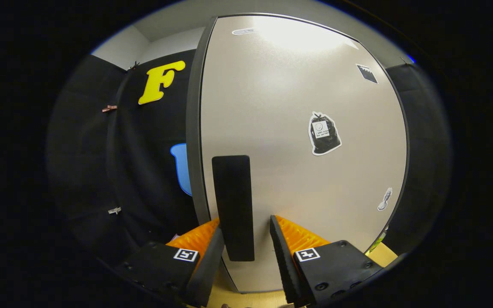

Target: Open the shoe cabinet door, grab the shoes and put them into the shoe cabinet, then close the shoe cabinet door.

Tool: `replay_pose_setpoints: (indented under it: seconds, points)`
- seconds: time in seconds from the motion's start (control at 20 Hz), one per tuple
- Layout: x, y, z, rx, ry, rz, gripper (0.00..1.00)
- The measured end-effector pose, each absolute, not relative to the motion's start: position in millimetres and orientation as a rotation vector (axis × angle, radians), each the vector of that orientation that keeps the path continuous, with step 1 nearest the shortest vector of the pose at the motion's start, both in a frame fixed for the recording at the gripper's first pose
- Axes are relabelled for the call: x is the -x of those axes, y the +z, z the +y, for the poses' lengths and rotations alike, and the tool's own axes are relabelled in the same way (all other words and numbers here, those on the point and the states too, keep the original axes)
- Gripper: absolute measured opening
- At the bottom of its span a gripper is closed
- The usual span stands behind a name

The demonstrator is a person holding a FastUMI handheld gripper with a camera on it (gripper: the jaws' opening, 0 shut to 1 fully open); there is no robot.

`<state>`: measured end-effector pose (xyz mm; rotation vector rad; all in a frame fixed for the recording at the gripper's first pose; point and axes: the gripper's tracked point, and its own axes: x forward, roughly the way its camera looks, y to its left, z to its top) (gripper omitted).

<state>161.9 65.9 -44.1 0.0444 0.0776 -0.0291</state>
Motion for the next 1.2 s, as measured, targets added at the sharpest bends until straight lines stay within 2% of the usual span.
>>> replay_pose_setpoints:
  seconds: [0.1, 0.25, 0.3, 0.65, 1.2]
  points:
    - [-159, -43, 64, -0.015, -0.066, 0.067, 0.37]
    - [-159, -45, 64, -0.028, -0.067, 0.076, 0.32]
    - [-158, -45, 64, -0.024, -0.066, 0.078, 0.25]
    - [-130, -44, 65, -0.014, -0.004, 0.1, 0.25]
    - [-24, -36, 24, -0.011, 0.077, 0.121, 0.25]
